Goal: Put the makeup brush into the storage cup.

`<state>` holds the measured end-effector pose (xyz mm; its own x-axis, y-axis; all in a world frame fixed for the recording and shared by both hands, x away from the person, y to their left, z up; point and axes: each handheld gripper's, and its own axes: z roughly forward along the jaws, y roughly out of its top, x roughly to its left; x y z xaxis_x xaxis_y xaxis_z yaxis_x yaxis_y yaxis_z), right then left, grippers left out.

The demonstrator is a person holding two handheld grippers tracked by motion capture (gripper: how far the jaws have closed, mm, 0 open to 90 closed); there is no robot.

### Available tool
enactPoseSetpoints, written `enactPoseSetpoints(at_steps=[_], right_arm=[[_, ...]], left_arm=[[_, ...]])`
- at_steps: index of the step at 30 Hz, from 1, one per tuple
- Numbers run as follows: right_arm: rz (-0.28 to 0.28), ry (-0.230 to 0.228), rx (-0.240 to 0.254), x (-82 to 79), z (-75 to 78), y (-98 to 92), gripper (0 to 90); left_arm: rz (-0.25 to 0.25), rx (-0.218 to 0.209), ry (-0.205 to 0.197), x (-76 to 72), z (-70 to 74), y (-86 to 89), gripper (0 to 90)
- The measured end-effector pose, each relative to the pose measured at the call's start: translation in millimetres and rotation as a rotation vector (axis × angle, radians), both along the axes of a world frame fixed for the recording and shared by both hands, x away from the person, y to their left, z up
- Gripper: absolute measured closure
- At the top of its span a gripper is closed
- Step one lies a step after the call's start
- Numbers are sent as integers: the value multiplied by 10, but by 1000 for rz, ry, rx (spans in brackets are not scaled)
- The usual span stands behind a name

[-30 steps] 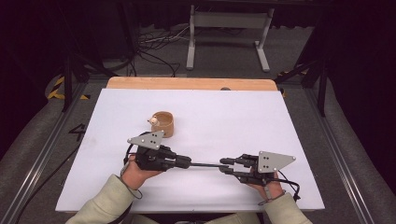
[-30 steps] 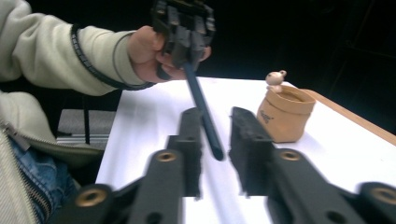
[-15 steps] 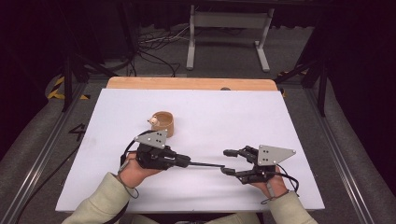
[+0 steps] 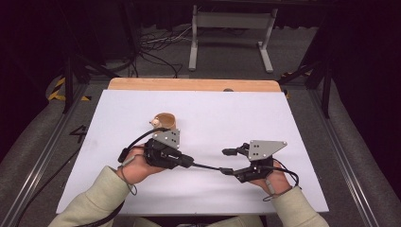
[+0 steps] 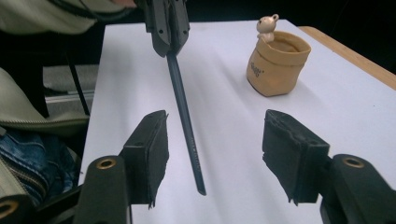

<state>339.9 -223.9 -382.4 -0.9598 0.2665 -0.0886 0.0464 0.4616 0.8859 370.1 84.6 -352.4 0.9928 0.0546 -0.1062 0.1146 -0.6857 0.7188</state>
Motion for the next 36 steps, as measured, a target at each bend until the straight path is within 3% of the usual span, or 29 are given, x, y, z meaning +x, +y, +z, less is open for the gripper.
enactPoseSetpoints(at_steps=[4,8,16,25,36], right_arm=[[12,15,-40,38,54,24,437],[28,32,-109,59,76,67,444],[51,49,-179,70,71,162,483],[97,60,-233,95,36,277,521],[127,77,-286,128,-30,399,601]], left_arm=[[-11,29,5,10,37,-50,838],[-23,62,6,10,71,-94,837],[-35,102,-8,20,154,-128,837],[-53,149,-42,12,213,-189,837],[-77,185,-48,4,224,-286,837]])
